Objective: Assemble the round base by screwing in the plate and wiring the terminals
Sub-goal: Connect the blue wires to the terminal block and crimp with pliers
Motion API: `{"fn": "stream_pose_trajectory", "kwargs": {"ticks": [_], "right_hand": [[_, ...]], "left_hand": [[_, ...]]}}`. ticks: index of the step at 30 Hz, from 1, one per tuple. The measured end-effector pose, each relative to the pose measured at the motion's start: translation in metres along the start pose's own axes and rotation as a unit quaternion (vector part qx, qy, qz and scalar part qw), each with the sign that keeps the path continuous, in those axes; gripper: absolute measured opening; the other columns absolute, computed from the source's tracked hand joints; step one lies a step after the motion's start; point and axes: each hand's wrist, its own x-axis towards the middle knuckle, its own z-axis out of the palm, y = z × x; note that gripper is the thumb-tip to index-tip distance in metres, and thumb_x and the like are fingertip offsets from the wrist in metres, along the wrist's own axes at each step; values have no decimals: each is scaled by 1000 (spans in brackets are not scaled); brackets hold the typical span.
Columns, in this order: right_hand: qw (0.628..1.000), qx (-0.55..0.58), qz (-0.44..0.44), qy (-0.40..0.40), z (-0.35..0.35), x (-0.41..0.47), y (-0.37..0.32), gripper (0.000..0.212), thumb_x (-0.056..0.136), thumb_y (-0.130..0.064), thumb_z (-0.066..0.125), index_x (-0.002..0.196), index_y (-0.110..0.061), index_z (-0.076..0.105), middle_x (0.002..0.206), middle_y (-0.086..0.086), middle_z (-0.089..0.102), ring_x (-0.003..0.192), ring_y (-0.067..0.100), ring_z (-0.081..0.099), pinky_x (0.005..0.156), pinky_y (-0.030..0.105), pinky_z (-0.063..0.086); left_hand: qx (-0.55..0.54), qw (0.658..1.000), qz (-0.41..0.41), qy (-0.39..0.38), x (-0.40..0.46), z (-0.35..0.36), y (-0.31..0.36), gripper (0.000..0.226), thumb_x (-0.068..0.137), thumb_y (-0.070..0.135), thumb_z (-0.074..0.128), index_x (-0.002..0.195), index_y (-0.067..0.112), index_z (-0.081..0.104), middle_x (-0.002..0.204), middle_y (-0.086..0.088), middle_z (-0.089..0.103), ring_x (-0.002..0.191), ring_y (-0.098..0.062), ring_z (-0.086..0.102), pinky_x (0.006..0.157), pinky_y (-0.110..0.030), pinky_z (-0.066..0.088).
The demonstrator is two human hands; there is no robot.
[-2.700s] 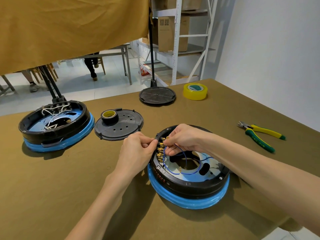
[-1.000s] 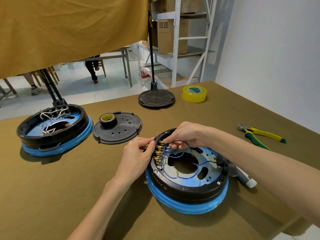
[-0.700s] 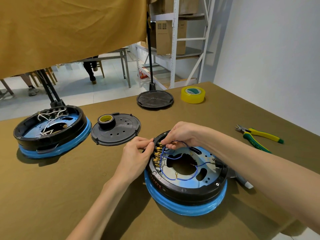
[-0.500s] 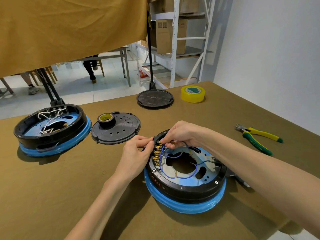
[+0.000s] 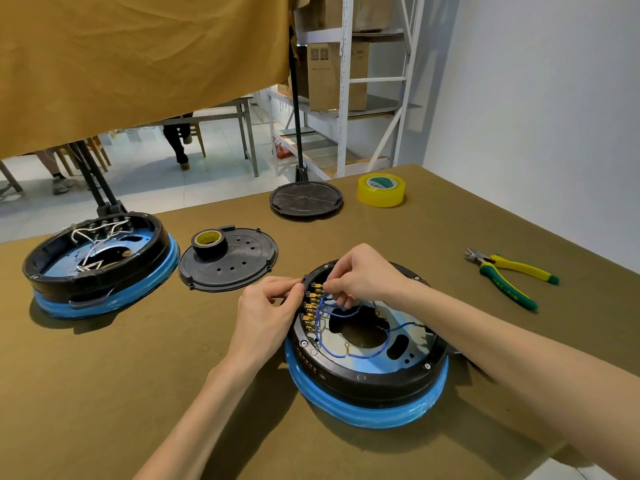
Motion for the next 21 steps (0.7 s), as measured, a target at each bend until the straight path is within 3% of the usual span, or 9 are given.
{"fn": "stream_pose_trajectory", "kwargs": {"ticks": [8,12,17,21], "right_hand": [[1000,14,2,10,1,0,5,11,93,-13,75,89,-3,76,60,4,71,51,11,67,51,19,53],[990,-94,-79,64,4,-2,8,9,91,-23,77,89,-14,78,63,-5,71,52,5,68,47,12,46],[978,-157,-126,52,3,3,5,8,91,-21,76,86,-17,81,70,-3,75,58,2,69,53,12,48],[977,-151,-145,37,1,5,5,9,93,-18,74,89,-12,80,70,1,75,55,7,69,52,15,52]], "left_hand": [[-20,1000,-15,-7,1,2,-3,17,98,25,68,114,25,76,101,17,73,96,9,66,77,-9,52],[-42,998,-41,-19,1,1,-4,16,98,28,68,112,33,73,99,17,74,95,7,68,75,-13,56],[-42,998,-41,-16,1,1,-5,20,98,28,68,115,24,76,101,12,76,96,1,70,80,-22,58],[-35,999,-21,-16,3,1,-5,17,98,22,69,112,20,79,102,11,74,96,1,69,79,-17,56]]}}
